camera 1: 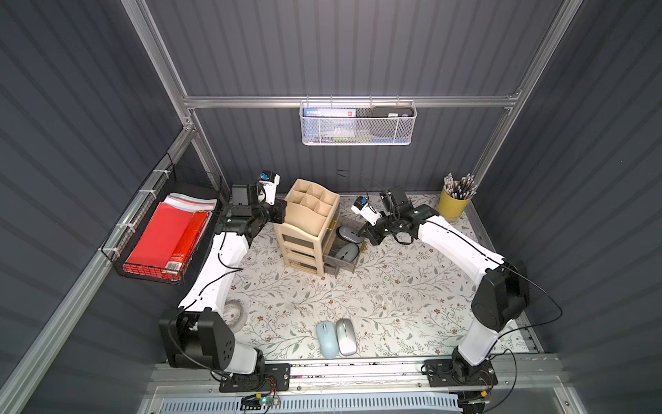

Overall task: Take the mice out of the drawer
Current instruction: Adjust the storage box at the center of the board.

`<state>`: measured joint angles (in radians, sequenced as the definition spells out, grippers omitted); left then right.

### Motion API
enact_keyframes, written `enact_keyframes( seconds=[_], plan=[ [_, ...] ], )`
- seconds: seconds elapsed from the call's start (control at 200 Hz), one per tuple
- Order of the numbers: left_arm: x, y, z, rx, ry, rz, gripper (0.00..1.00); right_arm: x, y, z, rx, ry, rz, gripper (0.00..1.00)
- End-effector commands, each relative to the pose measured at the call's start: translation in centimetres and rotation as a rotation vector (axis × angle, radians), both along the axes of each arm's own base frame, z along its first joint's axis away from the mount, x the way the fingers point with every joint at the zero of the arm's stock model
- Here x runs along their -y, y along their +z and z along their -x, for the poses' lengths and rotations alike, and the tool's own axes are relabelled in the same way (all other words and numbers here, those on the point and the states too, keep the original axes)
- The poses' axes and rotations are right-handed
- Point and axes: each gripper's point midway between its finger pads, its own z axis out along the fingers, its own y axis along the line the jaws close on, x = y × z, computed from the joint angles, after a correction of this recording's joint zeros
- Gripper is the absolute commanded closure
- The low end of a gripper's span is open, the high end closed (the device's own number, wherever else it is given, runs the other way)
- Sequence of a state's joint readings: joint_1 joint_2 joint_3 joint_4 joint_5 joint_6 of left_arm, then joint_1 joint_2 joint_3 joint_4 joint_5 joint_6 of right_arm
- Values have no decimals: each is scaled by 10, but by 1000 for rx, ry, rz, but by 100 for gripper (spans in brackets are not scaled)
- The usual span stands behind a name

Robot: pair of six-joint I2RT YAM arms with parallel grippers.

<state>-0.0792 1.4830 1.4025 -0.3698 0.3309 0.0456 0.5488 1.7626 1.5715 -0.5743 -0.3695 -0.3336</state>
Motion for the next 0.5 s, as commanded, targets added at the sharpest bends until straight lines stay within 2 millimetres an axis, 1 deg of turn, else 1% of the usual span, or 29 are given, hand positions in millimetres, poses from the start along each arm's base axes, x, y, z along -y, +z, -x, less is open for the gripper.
enact_keyframes(
  seconds=[0.0,0.085,0.145,0.22,0.27,0.285,0.335,0.365,0.435,0.495],
  plan=[
    [25,-38,5,-82,-173,-41,100,3,3,-16,5,-66,-27,100],
    [39,-35,12,-32,-286,-38,100,6,1,-25,10,-113,-14,100],
    [44,-37,12,-19,-316,-43,100,10,2,-31,17,-148,-7,97],
    [61,-46,19,-35,-425,-83,100,17,2,-37,15,-186,-13,84],
    [70,-49,20,-31,-479,-80,100,21,6,-40,17,-210,-28,73],
    [71,-49,20,-30,-491,-78,100,27,5,-45,29,-244,-12,70],
    [79,-56,23,-44,-543,-83,100,38,8,-52,38,-302,-12,64],
    [83,-60,23,-52,-570,-97,100,45,10,-57,42,-345,-14,58],
    [87,-62,19,-48,-602,-121,100,65,12,-64,24,-438,-17,53],
    [86,-62,10,-39,-594,-140,99,75,12,-61,-7,-461,-36,51]
  ],
)
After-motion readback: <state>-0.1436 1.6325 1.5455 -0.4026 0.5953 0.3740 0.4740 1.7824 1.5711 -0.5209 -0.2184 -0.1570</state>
